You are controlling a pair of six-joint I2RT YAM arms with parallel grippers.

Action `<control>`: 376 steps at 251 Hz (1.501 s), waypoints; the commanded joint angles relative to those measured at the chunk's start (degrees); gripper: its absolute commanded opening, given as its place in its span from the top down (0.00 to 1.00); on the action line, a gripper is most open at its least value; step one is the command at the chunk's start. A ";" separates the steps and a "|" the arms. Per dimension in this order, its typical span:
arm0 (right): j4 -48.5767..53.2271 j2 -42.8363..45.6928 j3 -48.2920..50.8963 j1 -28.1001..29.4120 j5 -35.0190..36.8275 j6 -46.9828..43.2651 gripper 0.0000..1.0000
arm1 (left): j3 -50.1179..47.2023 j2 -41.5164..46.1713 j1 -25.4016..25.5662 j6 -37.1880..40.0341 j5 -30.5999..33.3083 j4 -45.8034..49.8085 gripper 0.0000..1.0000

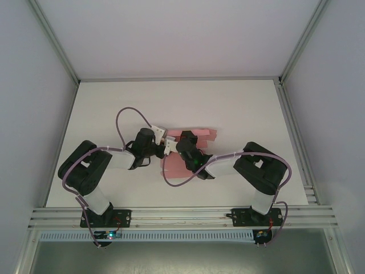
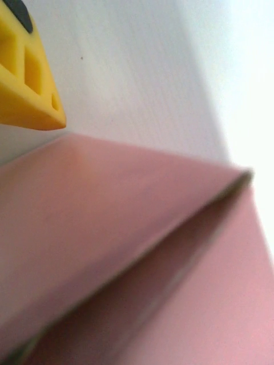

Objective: Assemble paper box

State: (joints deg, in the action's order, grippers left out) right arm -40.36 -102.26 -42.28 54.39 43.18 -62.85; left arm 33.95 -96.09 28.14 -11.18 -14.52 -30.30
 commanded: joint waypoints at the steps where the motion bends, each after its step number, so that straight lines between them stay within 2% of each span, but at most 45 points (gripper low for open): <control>1: 3.53 0.08 2.79 1.02 0.04 2.91 1.00 | 0.21 -0.72 0.43 -1.10 4.98 -7.89 0.55; 44: 5.77 1.93 3.00 1.68 -2.86 4.50 1.00 | 0.55 -1.32 0.77 -1.50 6.84 -11.03 0.61; 72: 6.81 1.72 2.09 1.86 -3.74 4.85 1.00 | 1.44 -1.72 1.67 -2.14 9.62 -11.37 0.74; 86: 7.21 1.15 1.53 2.05 -3.63 4.89 1.00 | 2.11 -1.83 2.58 -3.17 14.28 -10.74 0.86; 105: 7.71 0.28 0.81 2.41 -3.12 5.05 1.00 | 3.18 -2.40 3.80 -4.82 20.82 -9.45 0.91; 120: 7.75 -0.02 0.70 2.57 -3.11 5.63 1.00 | 3.41 -3.24 4.31 -5.55 23.08 -9.39 0.91; 125: 7.71 -0.04 0.71 2.57 -3.15 6.03 1.00 | 3.44 -3.54 4.52 -6.31 24.83 -9.29 0.91; 129: 7.83 -0.13 0.70 2.58 -3.22 6.29 1.00 | 3.52 -3.76 4.70 -6.78 26.28 -9.25 0.87; 141: 8.27 0.11 0.63 2.61 -3.34 7.27 1.00 | 3.56 -4.57 4.96 -8.73 30.27 -9.10 0.87; 161: 8.67 1.01 1.08 2.65 -3.79 8.45 1.00 | 3.97 -5.96 5.27 -9.51 32.78 -8.72 0.87; 183: 10.41 2.21 0.97 2.69 -4.31 9.91 1.00 | 5.77 -7.06 6.07 -12.66 39.12 -4.76 0.98; 194: 11.03 2.82 0.91 2.71 -4.63 10.69 1.00 | 6.93 -7.36 6.34 -12.86 41.02 -2.61 1.00; 222: 11.52 3.43 0.92 2.64 -5.03 11.43 1.00 | 7.89 -7.53 7.25 -14.21 44.84 -0.50 0.99; 246: 11.70 2.87 0.54 2.52 -4.73 11.51 1.00 | 7.78 -7.51 7.34 -14.83 44.92 -0.34 0.97; 270: 11.86 2.42 0.10 2.17 -4.54 11.96 1.00 | 9.05 -7.86 7.54 -16.06 47.72 3.56 0.97; 294: 12.29 2.74 0.07 1.73 -5.33 13.08 1.00 | 9.64 -8.77 7.63 -15.23 46.89 4.80 0.87; 321: 12.88 3.03 -0.16 1.17 -5.37 14.11 1.00 | 9.97 -10.15 7.55 -17.27 49.99 5.75 0.87; 357: 13.46 3.13 -0.67 0.64 -5.71 14.44 1.00 | 11.56 -10.35 7.52 -17.52 50.32 7.92 0.87; 376: 13.63 3.07 -0.85 0.59 -5.83 14.75 1.00 | 11.20 -10.28 7.52 -16.52 47.99 5.93 0.83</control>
State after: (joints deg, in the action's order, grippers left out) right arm -34.20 -99.94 -43.22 53.32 41.12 -52.69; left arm 43.99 -103.57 37.52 -23.22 17.87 -28.01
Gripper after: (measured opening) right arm 0.047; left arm 0.138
